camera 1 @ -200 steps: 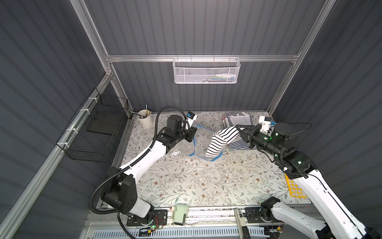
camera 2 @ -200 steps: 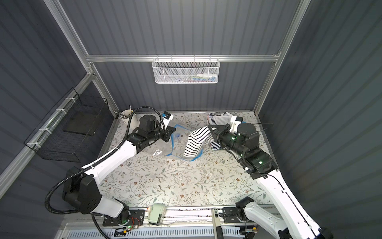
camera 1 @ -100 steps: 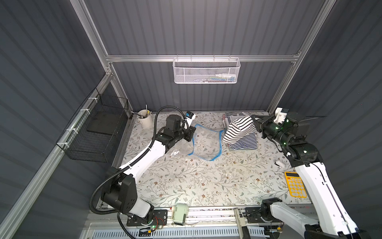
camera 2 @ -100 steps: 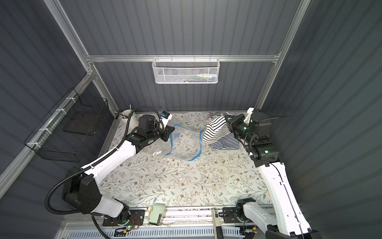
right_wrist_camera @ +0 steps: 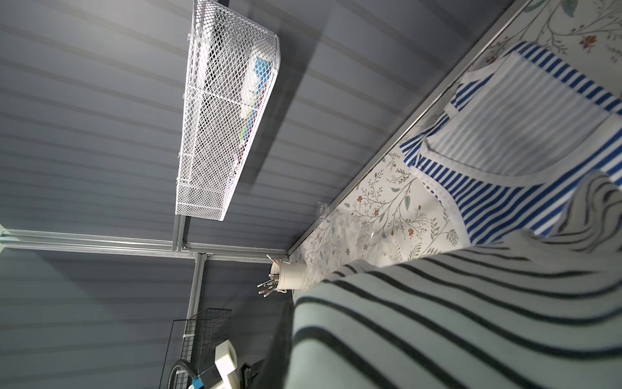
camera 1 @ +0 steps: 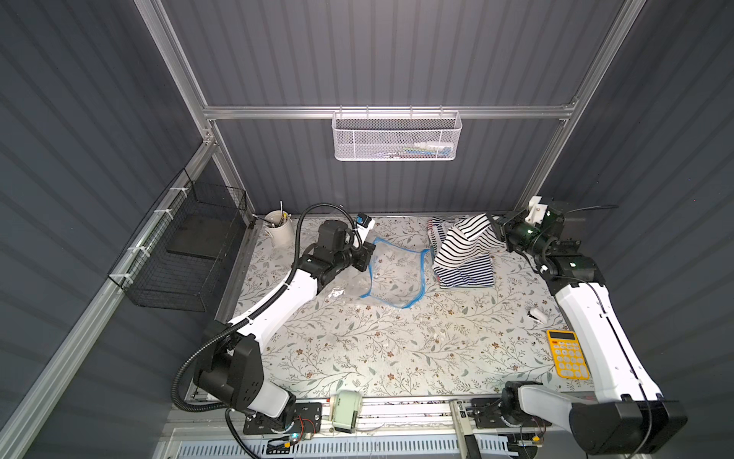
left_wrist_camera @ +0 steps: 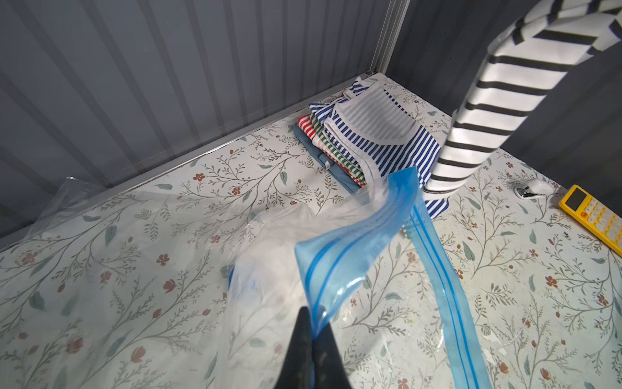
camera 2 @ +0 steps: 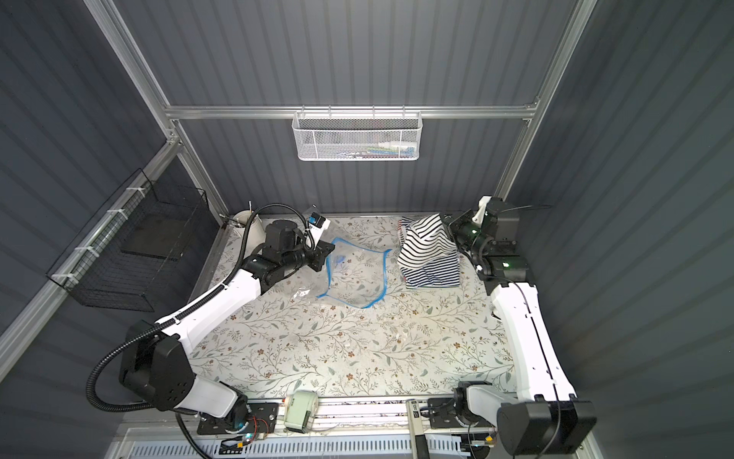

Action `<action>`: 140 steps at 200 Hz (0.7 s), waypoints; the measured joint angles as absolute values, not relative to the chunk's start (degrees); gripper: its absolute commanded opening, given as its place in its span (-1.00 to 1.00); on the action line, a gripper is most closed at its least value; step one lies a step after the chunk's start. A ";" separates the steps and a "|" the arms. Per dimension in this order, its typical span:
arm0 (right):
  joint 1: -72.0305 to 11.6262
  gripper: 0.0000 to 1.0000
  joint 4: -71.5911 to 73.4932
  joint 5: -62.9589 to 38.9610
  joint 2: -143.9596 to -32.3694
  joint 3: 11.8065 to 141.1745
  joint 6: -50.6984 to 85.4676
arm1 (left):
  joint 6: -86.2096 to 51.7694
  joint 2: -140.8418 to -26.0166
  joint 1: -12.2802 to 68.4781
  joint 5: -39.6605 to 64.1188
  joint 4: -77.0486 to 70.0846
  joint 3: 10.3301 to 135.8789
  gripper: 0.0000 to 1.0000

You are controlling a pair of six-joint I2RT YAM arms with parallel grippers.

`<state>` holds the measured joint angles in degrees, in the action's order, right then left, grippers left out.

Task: Take the tank top out of the vacuum bag
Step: Place the tank top on the tank top.

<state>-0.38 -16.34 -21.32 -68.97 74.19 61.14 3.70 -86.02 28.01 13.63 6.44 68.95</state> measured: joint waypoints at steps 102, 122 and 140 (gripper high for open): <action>0.51 -1.00 -2.46 -17.78 -83.09 78.35 55.79 | 4.84 -86.02 28.01 12.99 7.57 69.14 -1.00; 0.60 -1.00 -0.08 -17.52 -85.45 79.42 55.02 | 4.99 -86.02 28.01 12.97 7.75 69.14 -1.00; 0.60 -1.00 2.09 -17.10 -87.15 79.94 54.81 | 5.02 -86.02 28.01 12.99 7.75 69.14 -1.00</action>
<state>0.60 2.09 -17.10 -87.15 79.94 54.81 5.02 -86.02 28.01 12.99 7.75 69.14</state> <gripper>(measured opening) 0.053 0.049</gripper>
